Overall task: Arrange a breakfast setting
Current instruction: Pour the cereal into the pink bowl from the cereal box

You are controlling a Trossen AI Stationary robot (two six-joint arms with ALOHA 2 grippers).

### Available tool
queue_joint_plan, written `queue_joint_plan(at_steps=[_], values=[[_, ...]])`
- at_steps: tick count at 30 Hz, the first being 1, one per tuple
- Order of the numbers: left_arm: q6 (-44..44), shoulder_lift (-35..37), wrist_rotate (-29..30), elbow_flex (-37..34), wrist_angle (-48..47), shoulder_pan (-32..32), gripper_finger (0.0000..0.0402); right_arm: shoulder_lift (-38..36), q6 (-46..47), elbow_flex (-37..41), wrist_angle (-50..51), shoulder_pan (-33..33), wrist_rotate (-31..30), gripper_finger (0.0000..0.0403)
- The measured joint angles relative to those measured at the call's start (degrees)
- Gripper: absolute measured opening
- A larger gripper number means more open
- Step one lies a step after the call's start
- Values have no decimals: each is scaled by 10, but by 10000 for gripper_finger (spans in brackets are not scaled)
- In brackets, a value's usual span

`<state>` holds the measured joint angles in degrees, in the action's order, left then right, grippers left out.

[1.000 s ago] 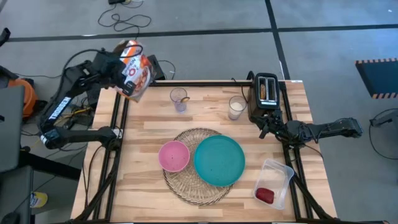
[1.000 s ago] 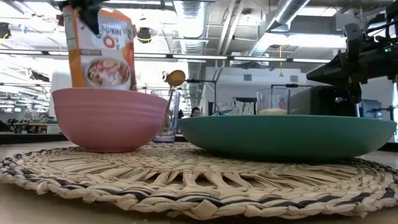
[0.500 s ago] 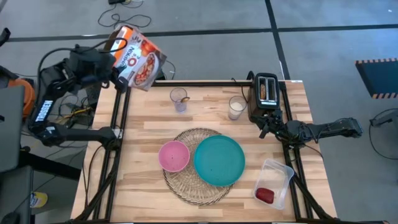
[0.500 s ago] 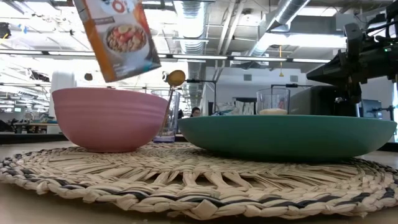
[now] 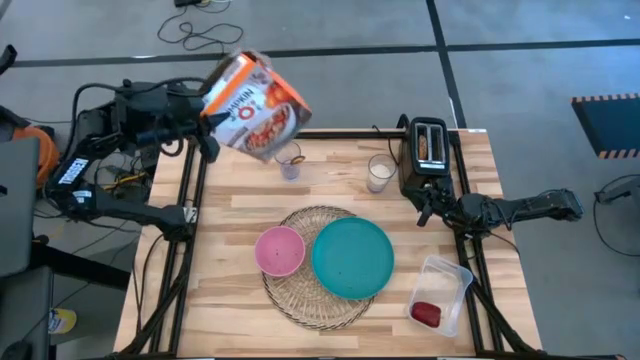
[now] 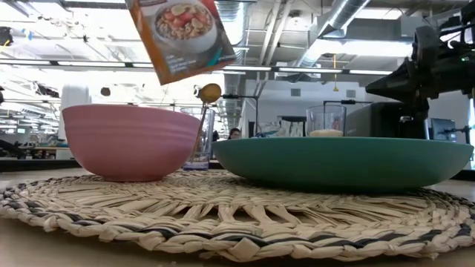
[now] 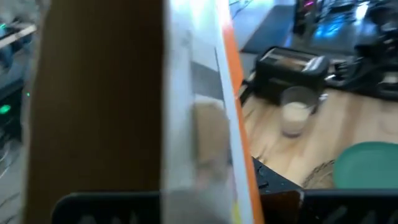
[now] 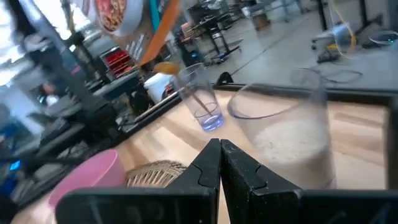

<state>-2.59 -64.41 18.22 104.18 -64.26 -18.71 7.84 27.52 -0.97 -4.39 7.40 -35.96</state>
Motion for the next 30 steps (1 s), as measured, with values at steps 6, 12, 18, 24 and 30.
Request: queue_joint_plan(at_steps=[6,12,18,24,30], values=[[-17,-19,8,0,39,66,0,0,-66,1,-40,10,66,35],[-13,-29,8,0,45,100,0,0,-66,1,-38,11,64,35],[-14,-32,8,0,82,141,0,0,-66,1,-42,11,64,35],[-21,-45,7,0,106,169,0,1,-66,1,-55,12,74,35],[-27,-63,-2,0,110,174,0,18,-60,3,-57,12,75,35]])
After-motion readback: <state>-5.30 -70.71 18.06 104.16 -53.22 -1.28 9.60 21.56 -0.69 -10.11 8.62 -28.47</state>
